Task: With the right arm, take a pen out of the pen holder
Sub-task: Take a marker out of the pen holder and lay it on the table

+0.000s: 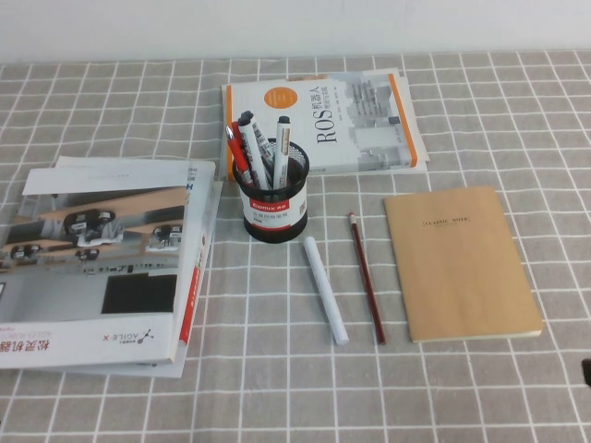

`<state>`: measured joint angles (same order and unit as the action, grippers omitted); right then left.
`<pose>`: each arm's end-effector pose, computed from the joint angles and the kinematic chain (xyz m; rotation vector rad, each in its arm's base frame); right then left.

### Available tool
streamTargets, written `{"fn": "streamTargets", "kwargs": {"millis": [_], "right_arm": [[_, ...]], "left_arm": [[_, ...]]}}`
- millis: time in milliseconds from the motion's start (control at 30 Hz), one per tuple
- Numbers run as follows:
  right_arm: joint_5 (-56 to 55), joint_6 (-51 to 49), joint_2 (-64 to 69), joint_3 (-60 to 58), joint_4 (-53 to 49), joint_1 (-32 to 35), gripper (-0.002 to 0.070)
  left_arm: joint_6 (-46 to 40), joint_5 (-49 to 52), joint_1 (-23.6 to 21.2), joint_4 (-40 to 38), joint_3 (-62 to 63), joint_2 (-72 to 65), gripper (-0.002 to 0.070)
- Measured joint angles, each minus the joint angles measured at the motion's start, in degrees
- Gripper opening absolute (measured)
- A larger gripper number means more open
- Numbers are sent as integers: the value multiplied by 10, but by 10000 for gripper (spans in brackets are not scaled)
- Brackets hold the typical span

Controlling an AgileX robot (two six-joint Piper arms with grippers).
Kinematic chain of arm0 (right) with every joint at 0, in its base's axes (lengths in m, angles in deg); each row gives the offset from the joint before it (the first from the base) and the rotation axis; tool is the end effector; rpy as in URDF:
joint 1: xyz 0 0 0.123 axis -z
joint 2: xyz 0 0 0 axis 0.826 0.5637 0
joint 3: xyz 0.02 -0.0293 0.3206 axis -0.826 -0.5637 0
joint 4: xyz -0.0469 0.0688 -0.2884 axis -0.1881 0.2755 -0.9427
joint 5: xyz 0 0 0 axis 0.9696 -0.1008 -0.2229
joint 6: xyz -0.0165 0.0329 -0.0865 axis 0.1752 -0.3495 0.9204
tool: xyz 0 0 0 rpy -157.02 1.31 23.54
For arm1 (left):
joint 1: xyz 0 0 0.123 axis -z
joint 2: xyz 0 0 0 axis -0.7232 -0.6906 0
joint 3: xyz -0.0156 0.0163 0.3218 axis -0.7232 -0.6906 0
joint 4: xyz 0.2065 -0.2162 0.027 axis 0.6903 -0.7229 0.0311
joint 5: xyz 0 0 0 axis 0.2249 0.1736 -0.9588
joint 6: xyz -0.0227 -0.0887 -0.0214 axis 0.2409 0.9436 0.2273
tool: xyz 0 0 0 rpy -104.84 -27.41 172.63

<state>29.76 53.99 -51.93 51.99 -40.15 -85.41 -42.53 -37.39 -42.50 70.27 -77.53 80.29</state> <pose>0.1222 0.0716 0.2770 -0.4782 2.2391 0.3485 0.0657 -0.0064 0.1681 0.0964 1.8732 -0.0522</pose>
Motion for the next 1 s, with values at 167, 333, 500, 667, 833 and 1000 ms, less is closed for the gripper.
{"fn": "streamTargets", "kwargs": {"millis": [167, 333, 500, 667, 833, 1000], "right_arm": [[-168, 0, -76, -134, 9, 94, -12], [-298, 0, -169, -254, 40, 197, -12], [-309, 0, -238, -283, 44, 239, -12], [-253, 0, -310, -285, 45, 241, -13], [-171, 0, -375, -285, 45, 241, -12], [-134, 55, -380, -285, 41, 241, -12]], "left_arm": [[0, 0, 0, 0, 0, 0, -5], [0, 0, 0, 0, 0, 0, -5], [0, 0, 0, 0, 0, 0, -5], [0, 0, 0, 0, 0, 0, -5], [0, 0, 0, 0, 0, 0, -5], [0, 0, 0, 0, 0, -1, -5]]}}
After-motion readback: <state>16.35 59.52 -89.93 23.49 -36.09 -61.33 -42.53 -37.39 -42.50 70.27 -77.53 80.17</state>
